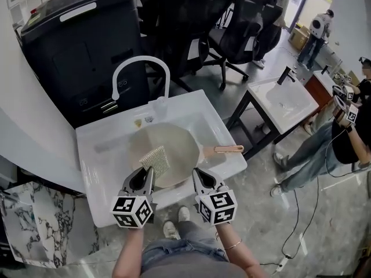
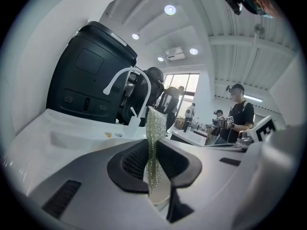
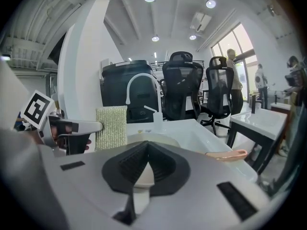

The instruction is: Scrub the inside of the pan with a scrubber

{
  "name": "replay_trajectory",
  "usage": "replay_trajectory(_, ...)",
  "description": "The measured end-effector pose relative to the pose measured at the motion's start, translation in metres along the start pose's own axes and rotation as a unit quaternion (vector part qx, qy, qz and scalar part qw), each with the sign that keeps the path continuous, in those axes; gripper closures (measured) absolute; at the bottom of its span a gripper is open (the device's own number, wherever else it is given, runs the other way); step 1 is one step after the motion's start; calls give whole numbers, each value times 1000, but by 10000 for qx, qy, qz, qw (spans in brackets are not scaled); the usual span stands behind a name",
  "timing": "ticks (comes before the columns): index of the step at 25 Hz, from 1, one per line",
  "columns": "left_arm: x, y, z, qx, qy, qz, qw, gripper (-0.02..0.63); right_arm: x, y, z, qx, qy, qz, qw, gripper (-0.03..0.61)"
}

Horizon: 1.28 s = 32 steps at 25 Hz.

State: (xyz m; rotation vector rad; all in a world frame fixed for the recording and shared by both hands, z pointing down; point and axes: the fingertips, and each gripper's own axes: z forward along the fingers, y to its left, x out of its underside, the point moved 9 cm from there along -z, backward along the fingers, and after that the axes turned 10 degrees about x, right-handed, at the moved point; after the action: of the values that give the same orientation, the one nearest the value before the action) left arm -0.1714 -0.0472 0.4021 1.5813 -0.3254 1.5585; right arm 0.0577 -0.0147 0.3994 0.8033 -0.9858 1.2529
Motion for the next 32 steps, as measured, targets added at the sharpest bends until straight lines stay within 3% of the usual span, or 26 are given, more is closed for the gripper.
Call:
replay_trajectory(11,-6,16,67,-205,609,148,9978,549,-9,-44,46,130,165,137,9997,569)
replay_trajectory(26,6,9,176,231,1693,419,9844,549,-9,-90,81,218,500,159,9984,568)
replay_trajectory(32,23,17,200,288,2058,325,9776,549,-10,-96,93,202,553,113,9982,569)
